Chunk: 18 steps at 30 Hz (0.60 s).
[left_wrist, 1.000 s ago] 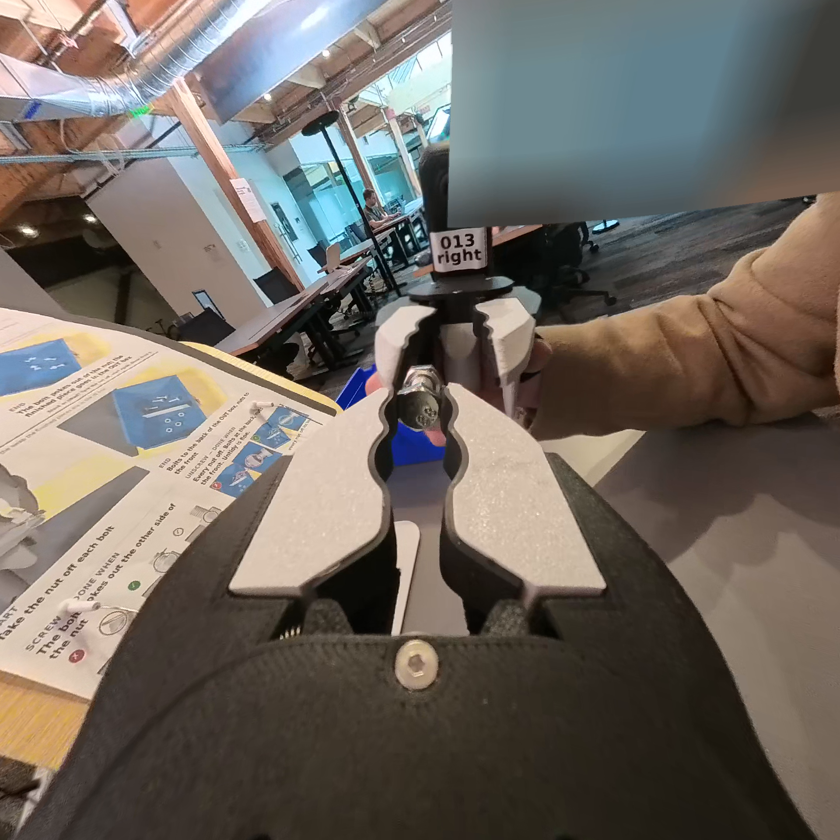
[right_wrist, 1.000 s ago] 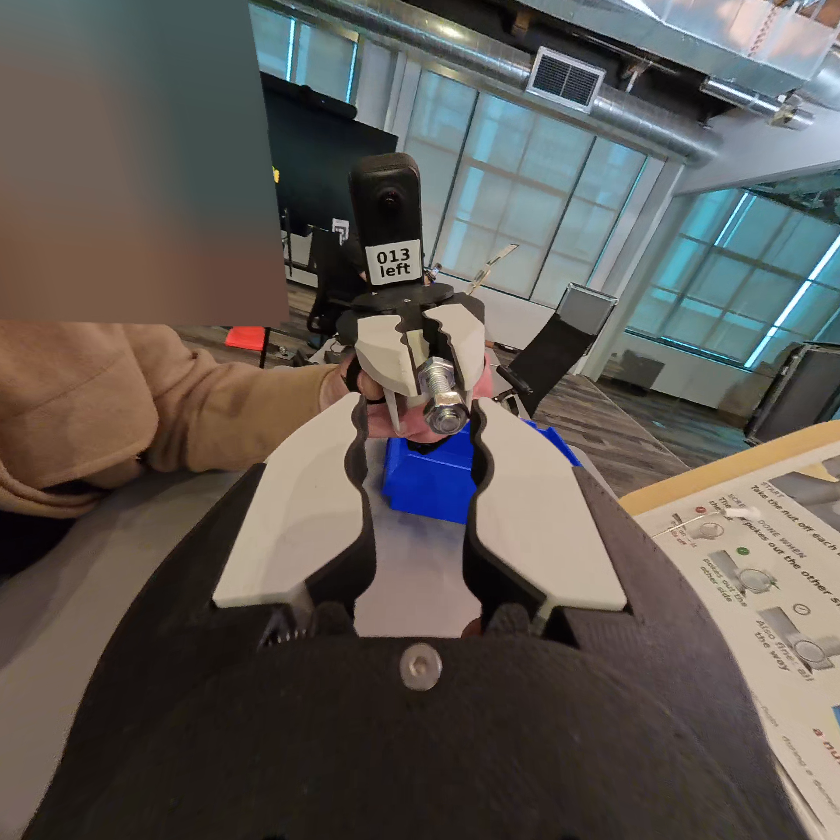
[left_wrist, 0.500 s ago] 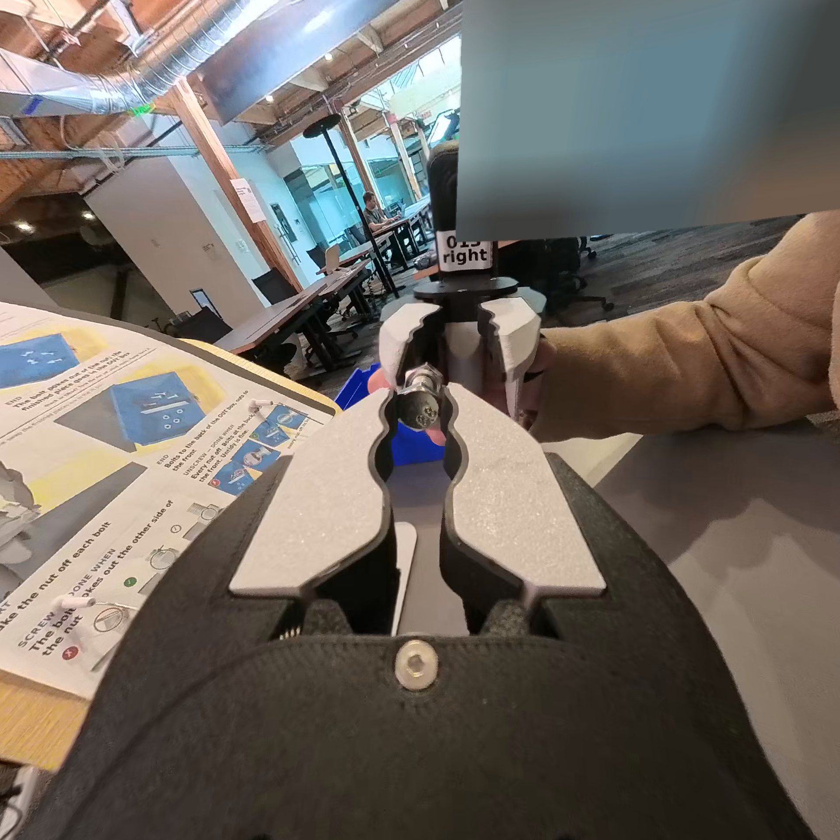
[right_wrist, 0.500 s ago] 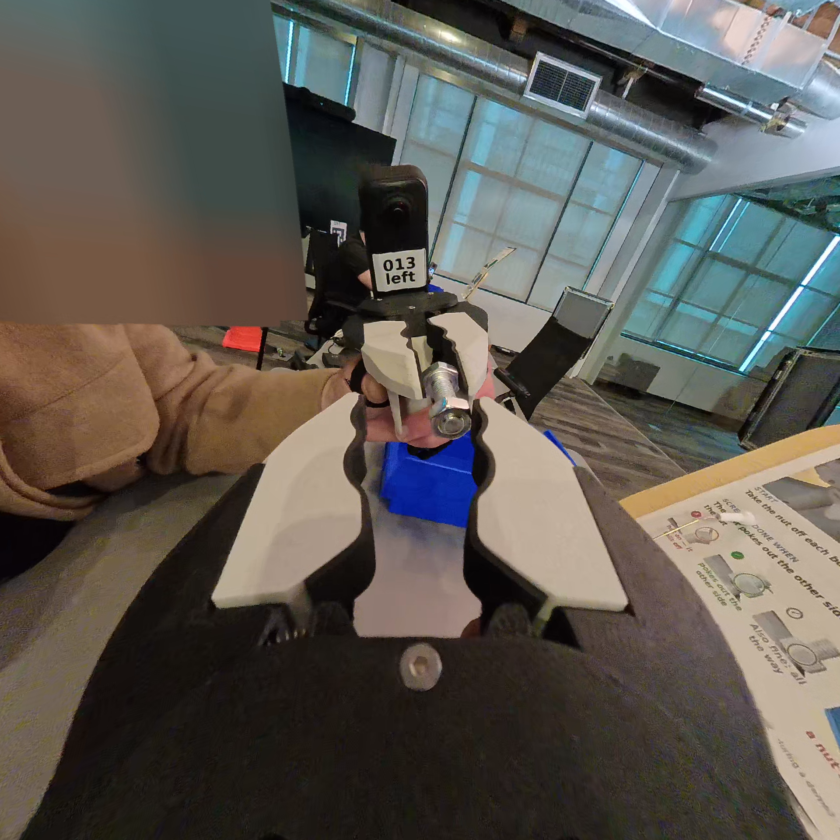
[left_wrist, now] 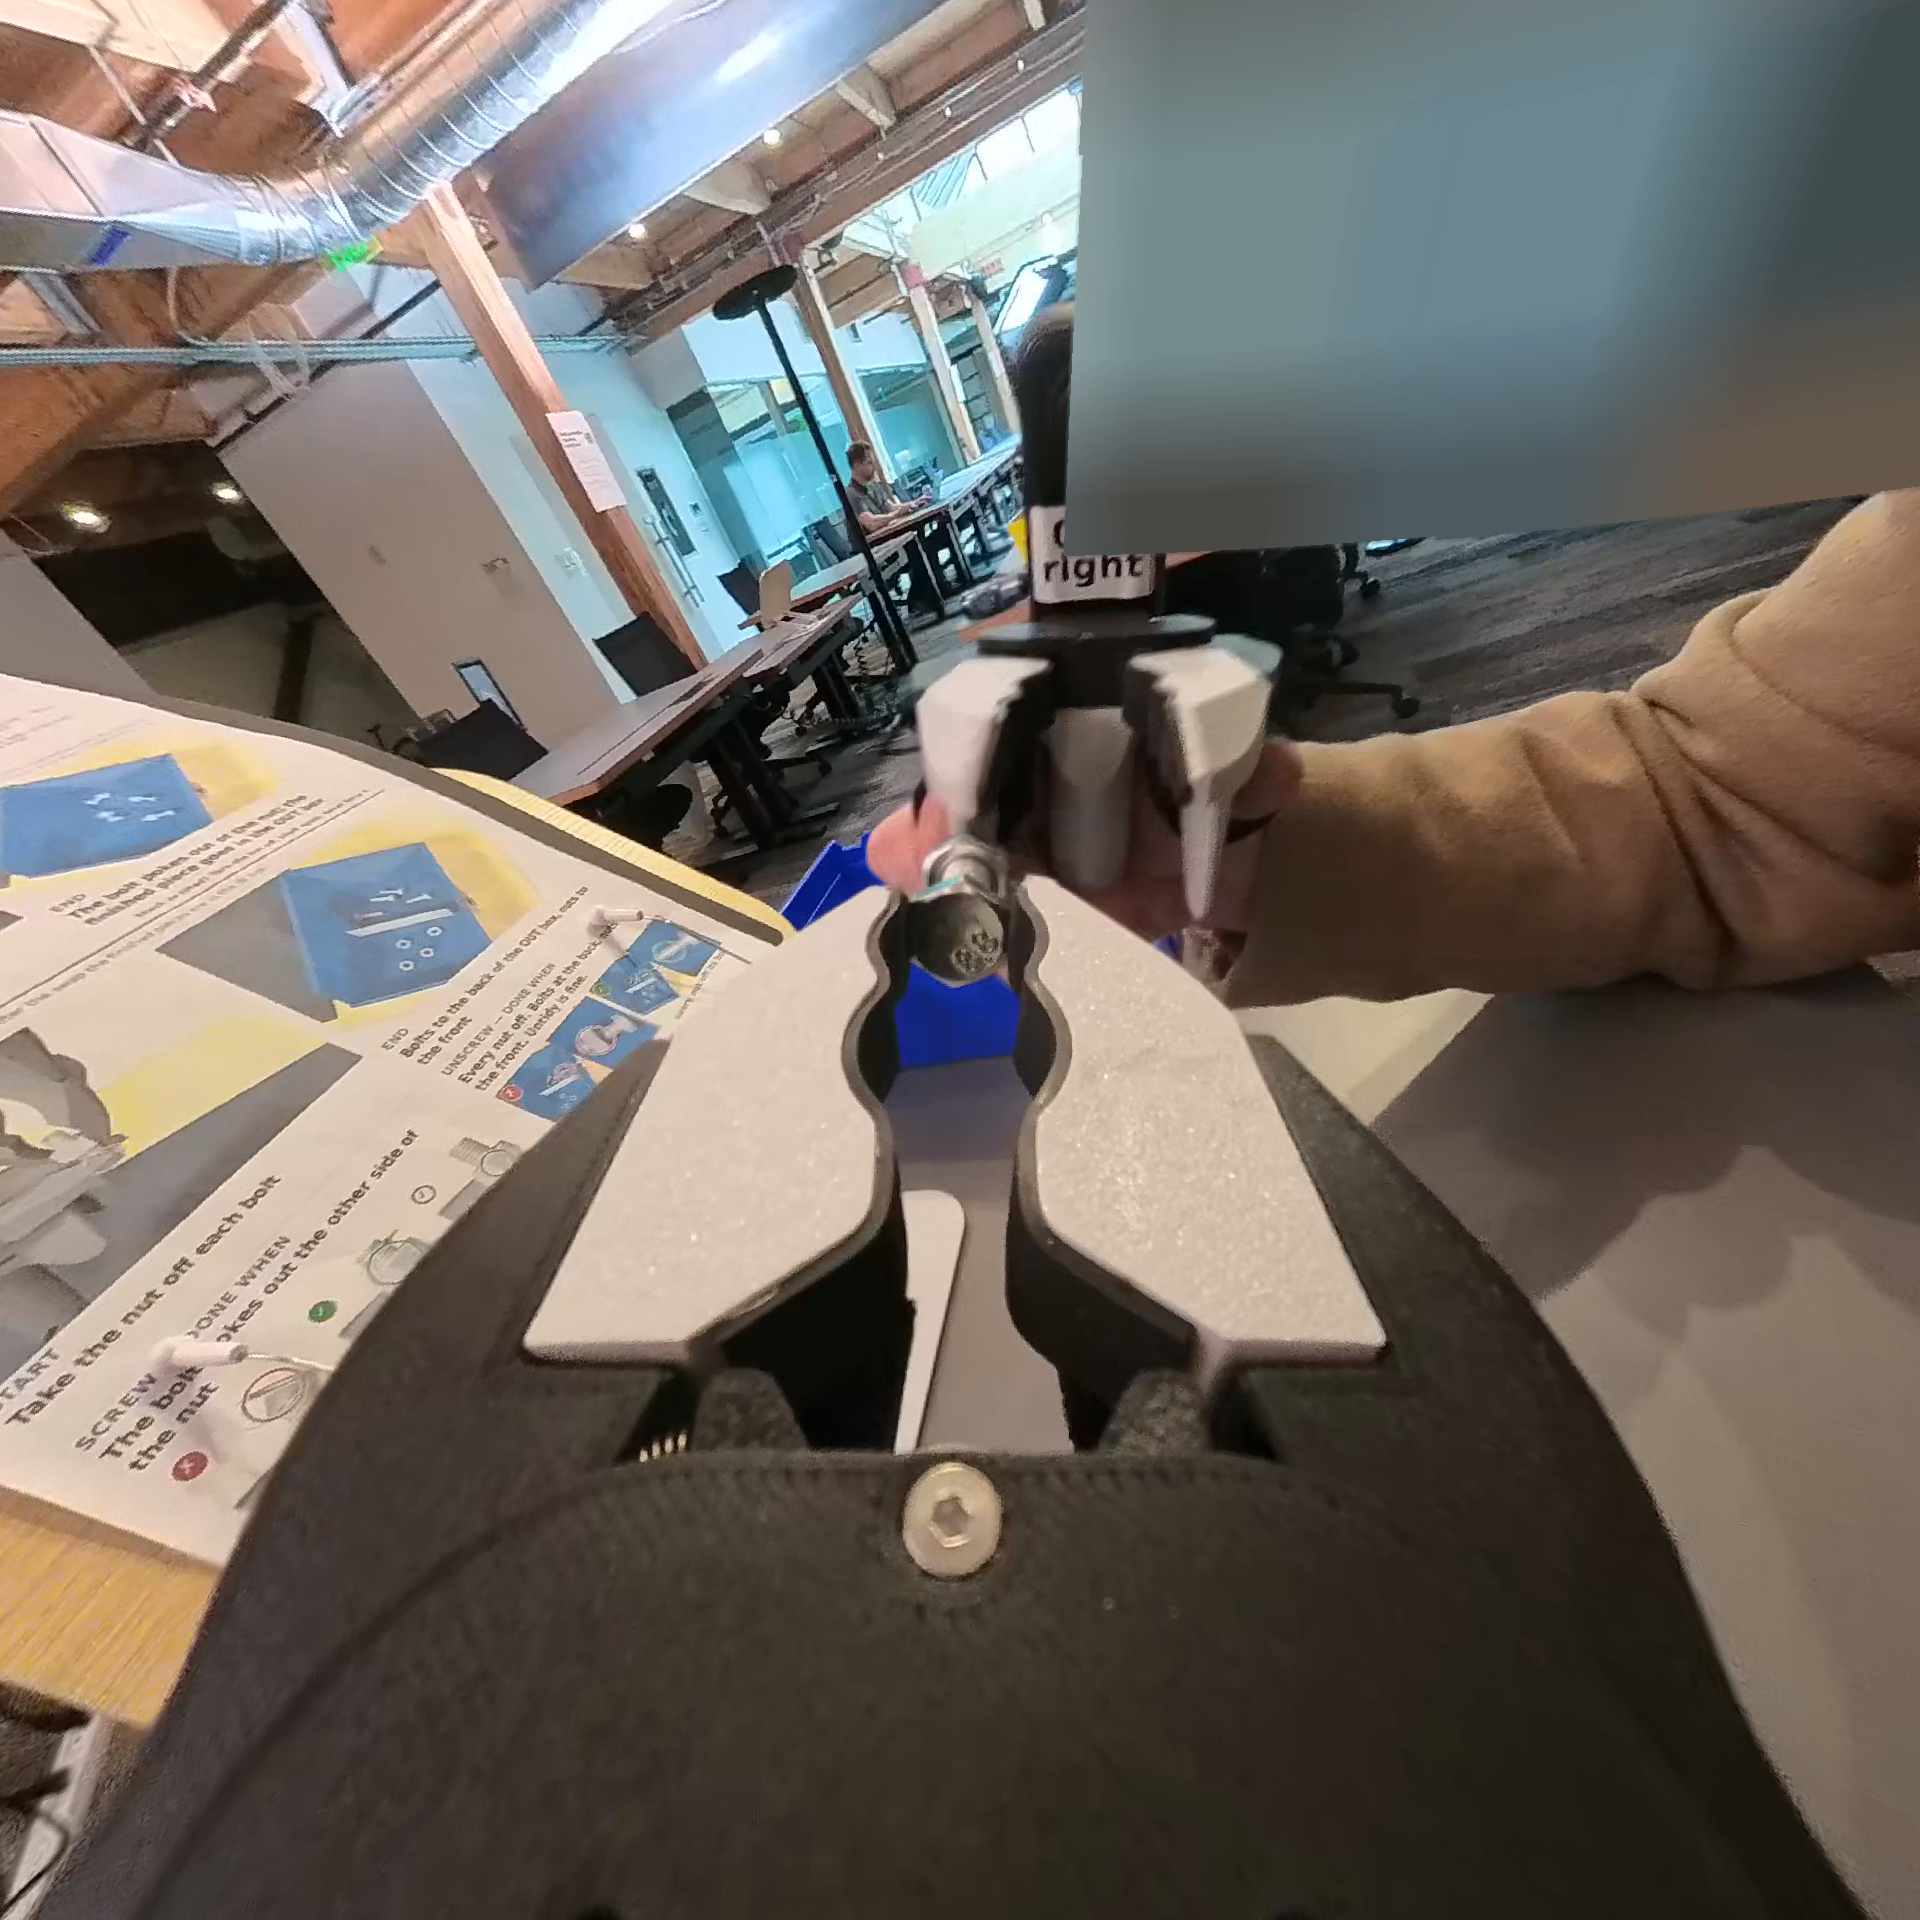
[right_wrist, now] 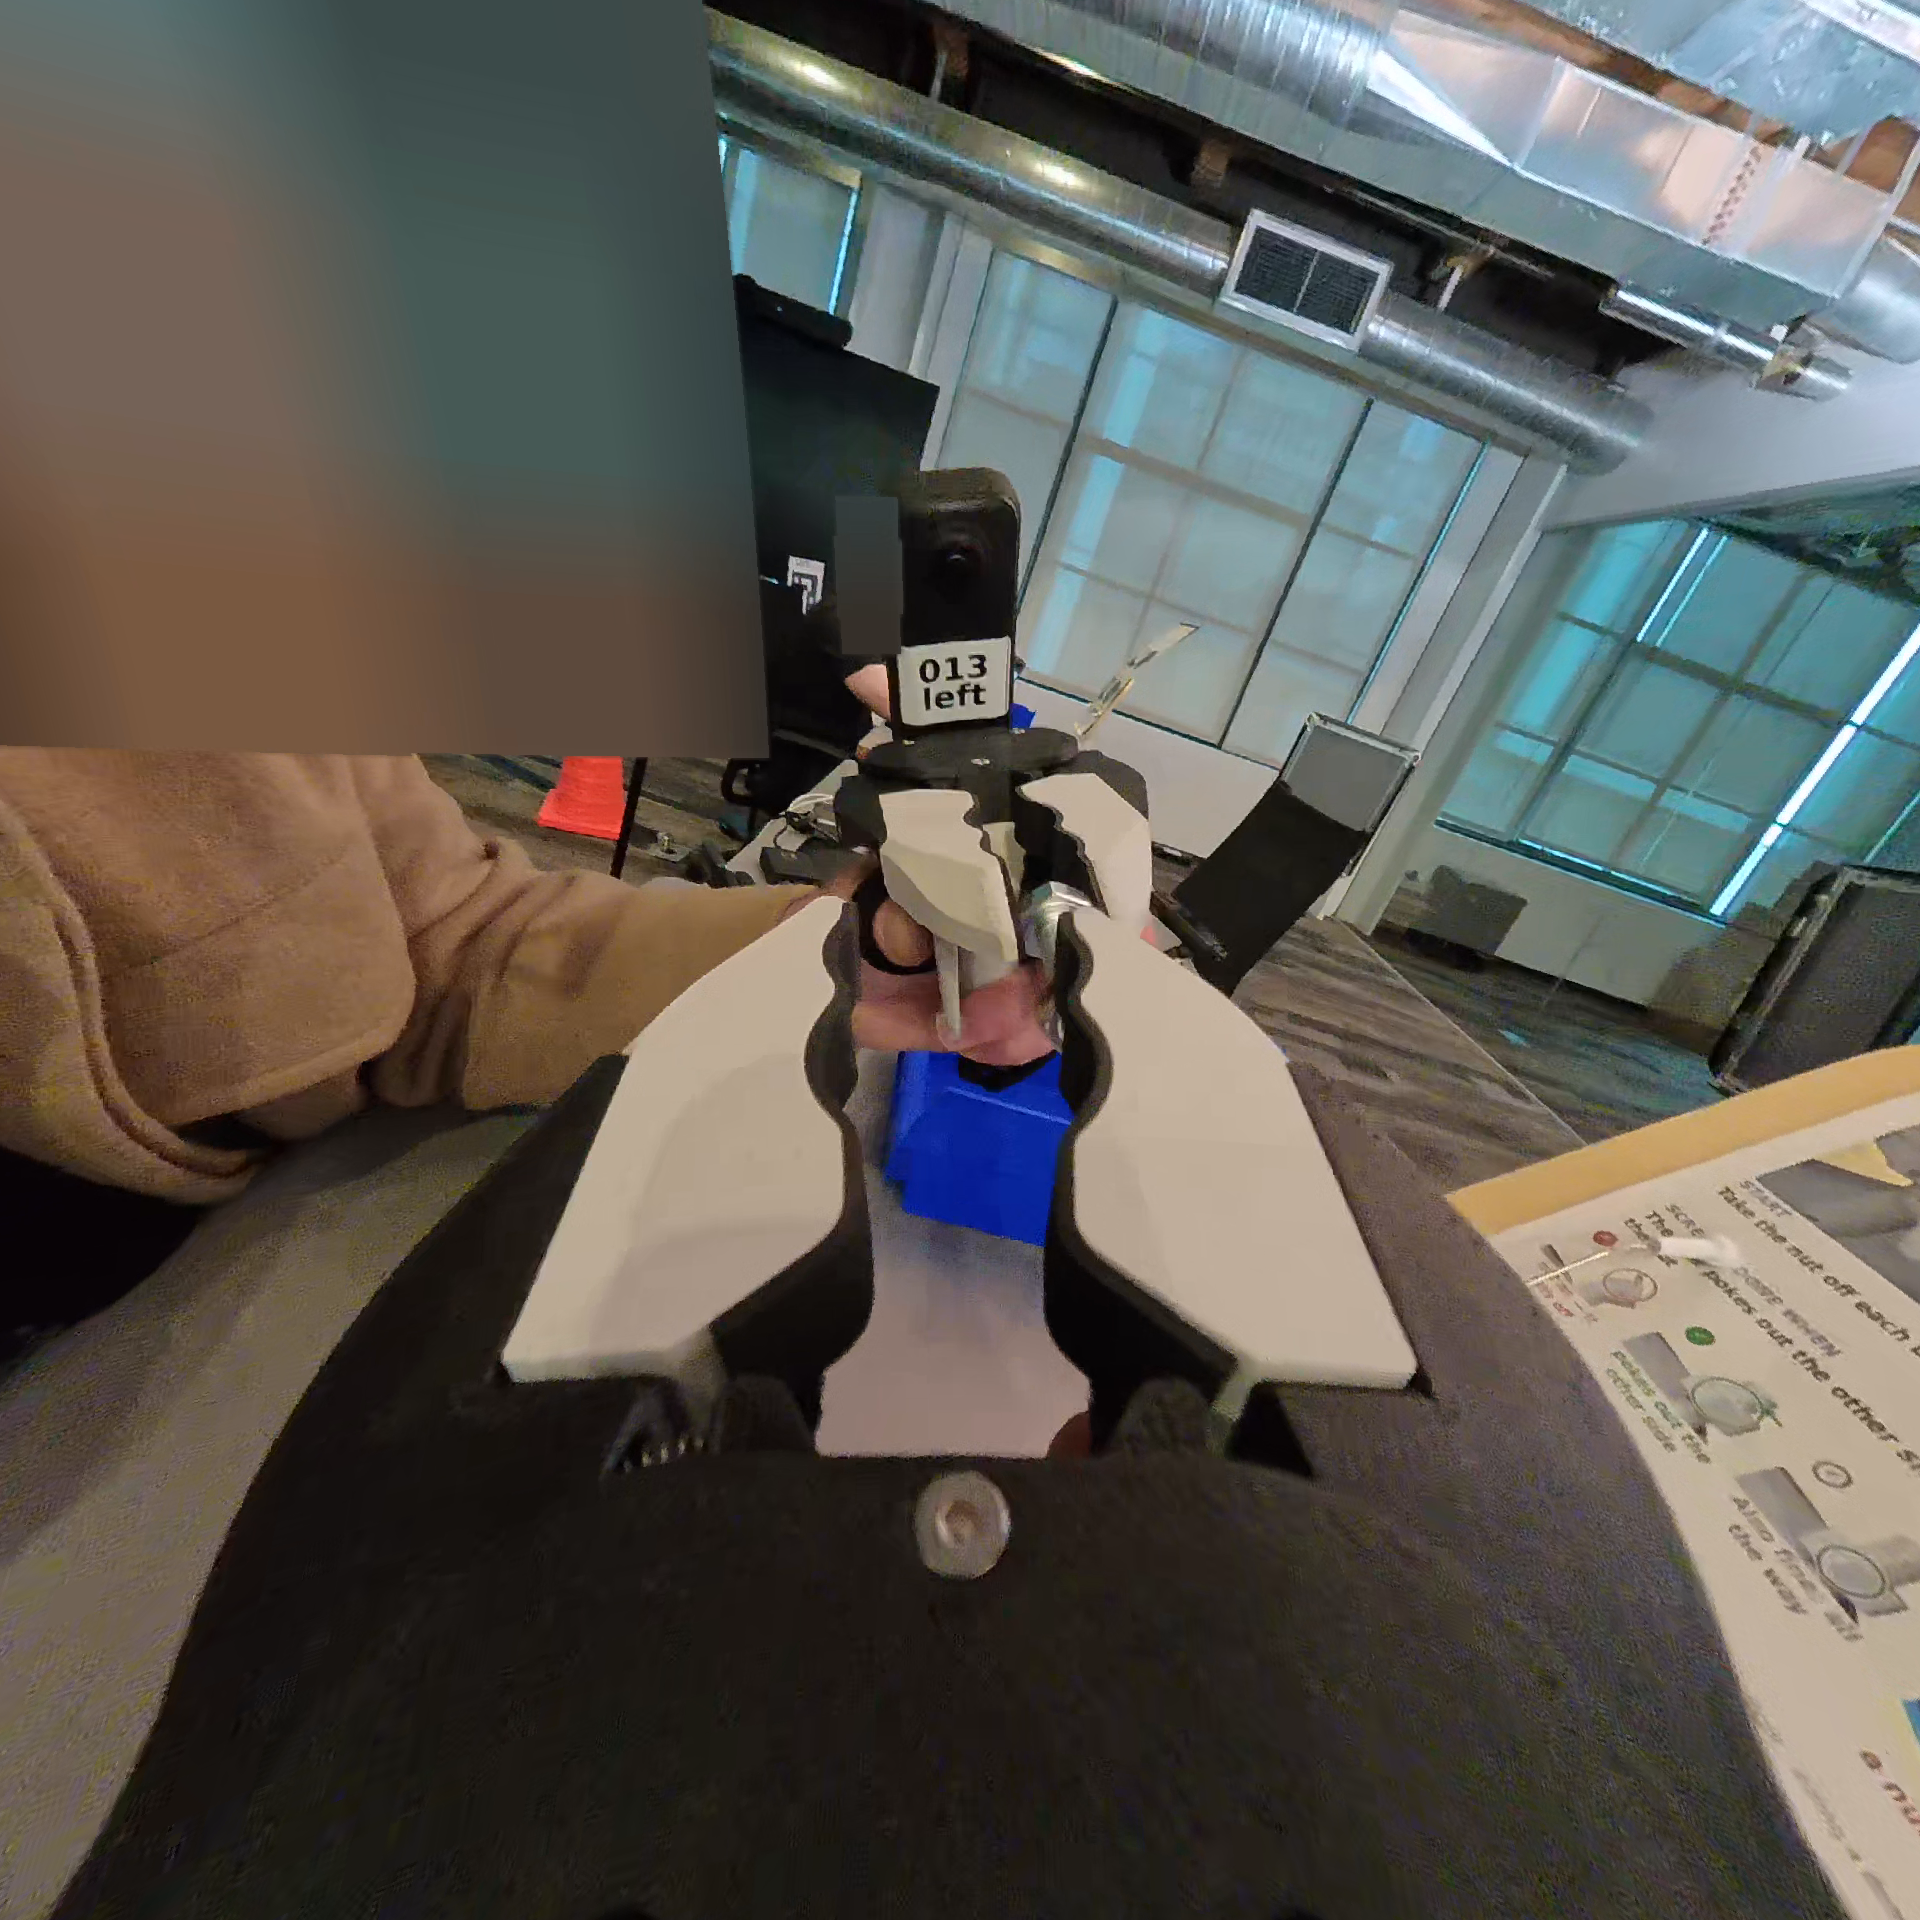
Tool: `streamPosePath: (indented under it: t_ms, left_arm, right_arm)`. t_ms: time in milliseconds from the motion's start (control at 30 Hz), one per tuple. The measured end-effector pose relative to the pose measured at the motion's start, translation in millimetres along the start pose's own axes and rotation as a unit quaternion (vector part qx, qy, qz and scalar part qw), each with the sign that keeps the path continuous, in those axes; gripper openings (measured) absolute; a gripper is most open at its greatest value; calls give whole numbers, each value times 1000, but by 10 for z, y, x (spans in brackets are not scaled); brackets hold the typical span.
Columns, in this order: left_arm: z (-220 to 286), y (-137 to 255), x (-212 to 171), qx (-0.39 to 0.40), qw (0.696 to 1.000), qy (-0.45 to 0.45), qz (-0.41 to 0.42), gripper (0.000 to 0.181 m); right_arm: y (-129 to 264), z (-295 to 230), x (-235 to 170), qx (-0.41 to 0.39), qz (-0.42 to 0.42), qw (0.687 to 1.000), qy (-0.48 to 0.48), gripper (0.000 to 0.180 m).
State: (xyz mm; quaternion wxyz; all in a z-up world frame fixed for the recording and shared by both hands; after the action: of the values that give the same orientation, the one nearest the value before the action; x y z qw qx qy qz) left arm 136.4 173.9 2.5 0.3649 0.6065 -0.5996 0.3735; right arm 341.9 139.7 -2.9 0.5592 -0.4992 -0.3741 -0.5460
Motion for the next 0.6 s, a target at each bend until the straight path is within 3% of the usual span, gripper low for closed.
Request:
streamPosePath:
  t_ms: [600]
  left_arm:
    - [-17, 26, -9, -17, 999, 20, 29, 17]
  right_arm:
    - [-6, 22, -1, -29, -7, 1000, 4, 39]
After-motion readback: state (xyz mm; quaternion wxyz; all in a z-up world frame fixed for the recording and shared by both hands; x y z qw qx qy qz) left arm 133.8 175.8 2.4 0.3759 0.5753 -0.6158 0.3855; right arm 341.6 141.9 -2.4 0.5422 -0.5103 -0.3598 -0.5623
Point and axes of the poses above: each gripper's, where its closed fingertips meet, y back along the fingers, x out of its top, z = x × y across the jaws, the point moved 10 cm from there along y, back along the fingers, and after that the axes turned 5 degrees about -y, right-handed, at the moved point
